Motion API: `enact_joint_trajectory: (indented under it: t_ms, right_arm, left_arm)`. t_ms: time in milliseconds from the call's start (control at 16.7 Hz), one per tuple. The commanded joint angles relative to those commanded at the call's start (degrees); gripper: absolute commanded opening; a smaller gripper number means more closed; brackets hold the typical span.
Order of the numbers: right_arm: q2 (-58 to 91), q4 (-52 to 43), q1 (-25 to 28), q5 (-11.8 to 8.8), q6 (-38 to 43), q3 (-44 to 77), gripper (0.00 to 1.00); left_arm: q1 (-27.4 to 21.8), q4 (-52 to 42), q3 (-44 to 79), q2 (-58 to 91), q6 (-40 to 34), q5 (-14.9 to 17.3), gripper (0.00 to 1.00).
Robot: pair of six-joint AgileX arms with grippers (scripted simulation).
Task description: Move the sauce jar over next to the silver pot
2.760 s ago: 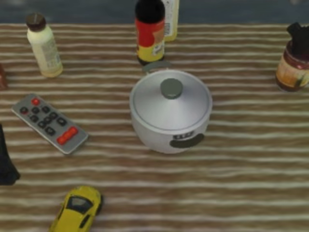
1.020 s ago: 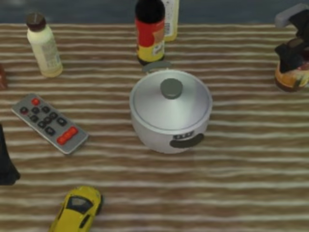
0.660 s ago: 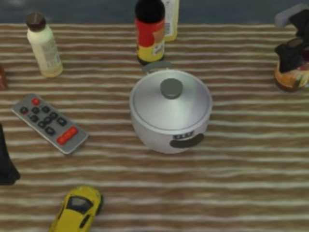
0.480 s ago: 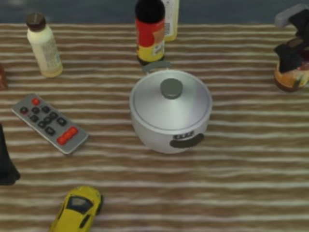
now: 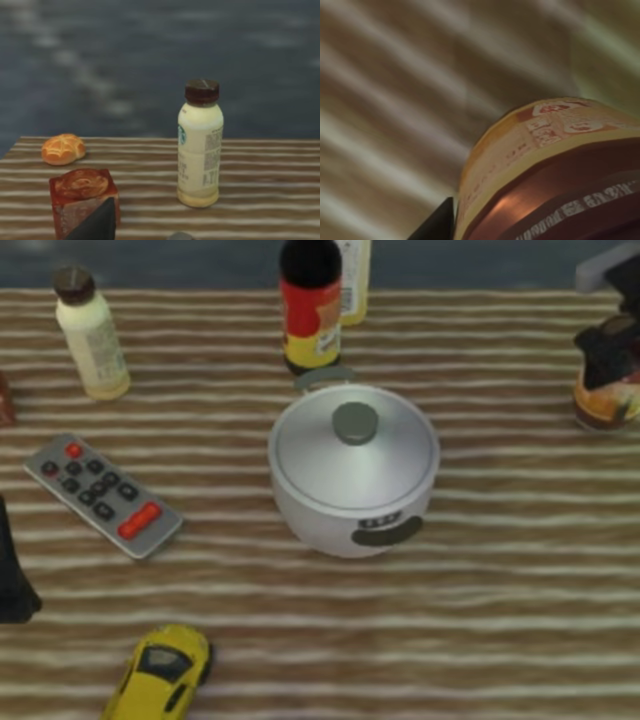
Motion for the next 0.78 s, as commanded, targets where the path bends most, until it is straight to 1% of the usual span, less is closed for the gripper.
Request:
enact_joint_trajectory:
  t_ms: [480, 780]
  right_arm:
    - [-23.67, -1.14, 0.25, -0.20, -0.09, -22.26, 0.00]
    - [-25.87, -1.36, 0.33, -0.22, -0.19, -24.44, 0.00]
  left_arm:
    - [0.00, 0.00, 0.00, 0.00, 0.00, 0.00, 1.00]
    - [0.00, 0.00, 0.00, 0.00, 0.00, 0.00, 1.00]
